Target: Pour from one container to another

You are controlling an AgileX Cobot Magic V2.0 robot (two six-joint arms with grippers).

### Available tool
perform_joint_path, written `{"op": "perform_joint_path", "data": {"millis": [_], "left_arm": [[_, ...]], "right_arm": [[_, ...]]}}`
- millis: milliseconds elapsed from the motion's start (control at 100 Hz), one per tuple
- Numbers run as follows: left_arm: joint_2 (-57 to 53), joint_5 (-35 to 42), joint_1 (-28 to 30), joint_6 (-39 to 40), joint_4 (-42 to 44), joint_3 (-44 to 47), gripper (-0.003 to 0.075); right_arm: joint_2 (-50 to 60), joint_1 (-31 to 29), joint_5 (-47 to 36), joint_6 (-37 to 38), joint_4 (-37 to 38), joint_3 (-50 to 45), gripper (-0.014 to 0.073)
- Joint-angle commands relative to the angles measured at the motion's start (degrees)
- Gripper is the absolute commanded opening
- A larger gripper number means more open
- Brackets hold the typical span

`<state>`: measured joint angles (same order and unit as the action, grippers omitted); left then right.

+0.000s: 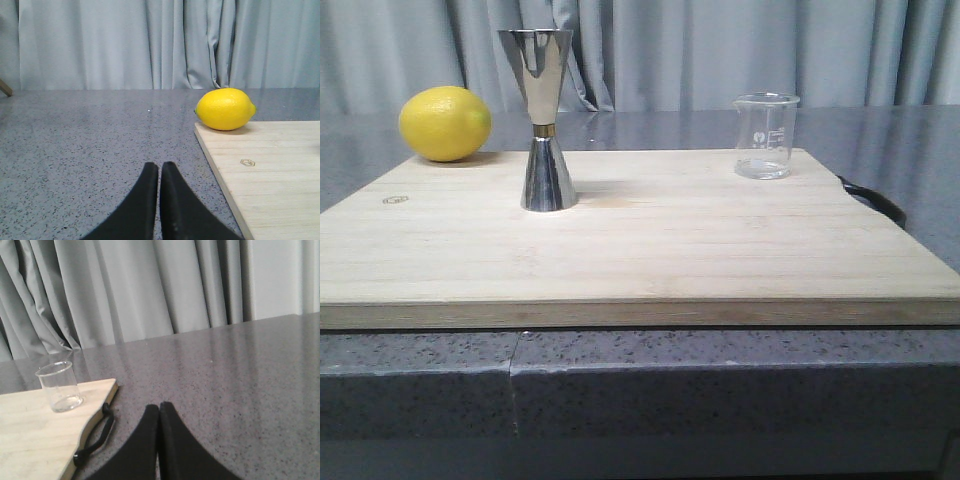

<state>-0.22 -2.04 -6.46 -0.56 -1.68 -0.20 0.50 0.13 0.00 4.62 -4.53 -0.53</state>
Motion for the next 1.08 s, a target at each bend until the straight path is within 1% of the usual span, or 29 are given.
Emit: {"op": "perform_joint_path", "data": {"millis": [0,260,1070], "left_arm": [[-1.59,4.63,0.11,0.07,-0.57,0.79,-0.0019],[-1.59,4.63,0.11,0.07,-0.57,0.79,-0.0019],[-1.59,4.63,0.11,0.07,-0.57,0.79,-0.0019]], "right_arm": [[1.1,-0.48,-1.41,0.33,0.93,-1.63,-0.0065],[1.1,-0.48,-5.09,0.33,1.2,-1.63,-0.0065],[1.1,-0.48,-4.97,0.33,1.2,-1.63,-0.0065]]}}
